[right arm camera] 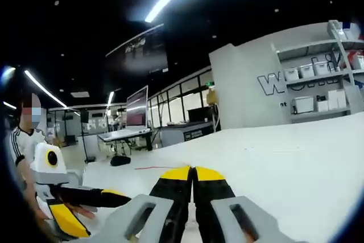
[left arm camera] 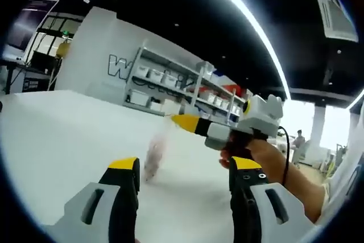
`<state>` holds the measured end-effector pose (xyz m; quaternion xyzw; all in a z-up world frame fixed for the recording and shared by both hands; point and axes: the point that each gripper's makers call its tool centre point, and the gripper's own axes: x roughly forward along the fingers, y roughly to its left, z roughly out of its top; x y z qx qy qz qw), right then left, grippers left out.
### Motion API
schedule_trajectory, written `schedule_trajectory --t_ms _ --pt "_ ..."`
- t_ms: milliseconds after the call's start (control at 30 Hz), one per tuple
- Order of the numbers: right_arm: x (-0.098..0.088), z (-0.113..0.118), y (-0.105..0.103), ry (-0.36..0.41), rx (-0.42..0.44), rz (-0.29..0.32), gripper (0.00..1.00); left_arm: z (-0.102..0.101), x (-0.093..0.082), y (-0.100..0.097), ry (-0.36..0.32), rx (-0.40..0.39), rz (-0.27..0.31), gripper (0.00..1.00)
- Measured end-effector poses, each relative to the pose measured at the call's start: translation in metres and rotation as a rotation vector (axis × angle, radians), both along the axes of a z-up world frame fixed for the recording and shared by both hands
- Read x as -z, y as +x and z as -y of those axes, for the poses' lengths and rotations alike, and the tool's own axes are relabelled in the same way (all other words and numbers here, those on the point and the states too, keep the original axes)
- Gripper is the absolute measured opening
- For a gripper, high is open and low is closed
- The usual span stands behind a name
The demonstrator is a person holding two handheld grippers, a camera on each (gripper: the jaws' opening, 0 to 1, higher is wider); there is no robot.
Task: Open the resealable bag by pulling the two sides of the seal apart until the entire bag opening is separated and visibly accessible.
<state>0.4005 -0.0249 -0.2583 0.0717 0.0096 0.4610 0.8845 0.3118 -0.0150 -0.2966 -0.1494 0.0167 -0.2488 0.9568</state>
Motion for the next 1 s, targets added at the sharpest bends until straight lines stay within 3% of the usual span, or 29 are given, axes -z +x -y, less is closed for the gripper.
schedule_trajectory --t_ms 167,400,767,1000 --pt "0.002 0.000 -0.003 -0.013 0.005 0.004 0.00 0.007 0.000 -0.001 -0.040 0.019 -0.021 0.60" --pt "0.003 -0.004 -0.017 -0.091 0.000 0.067 0.00 0.007 -0.014 0.007 -0.210 0.044 -0.052 0.32" --pt "0.009 -0.004 -0.044 -0.185 -0.042 0.120 0.00 -0.002 -0.008 0.009 -0.304 0.020 -0.095 0.29" --pt "0.011 -0.003 -0.052 -0.197 -0.062 0.124 0.00 -0.005 -0.011 0.004 -0.337 0.013 -0.097 0.29"
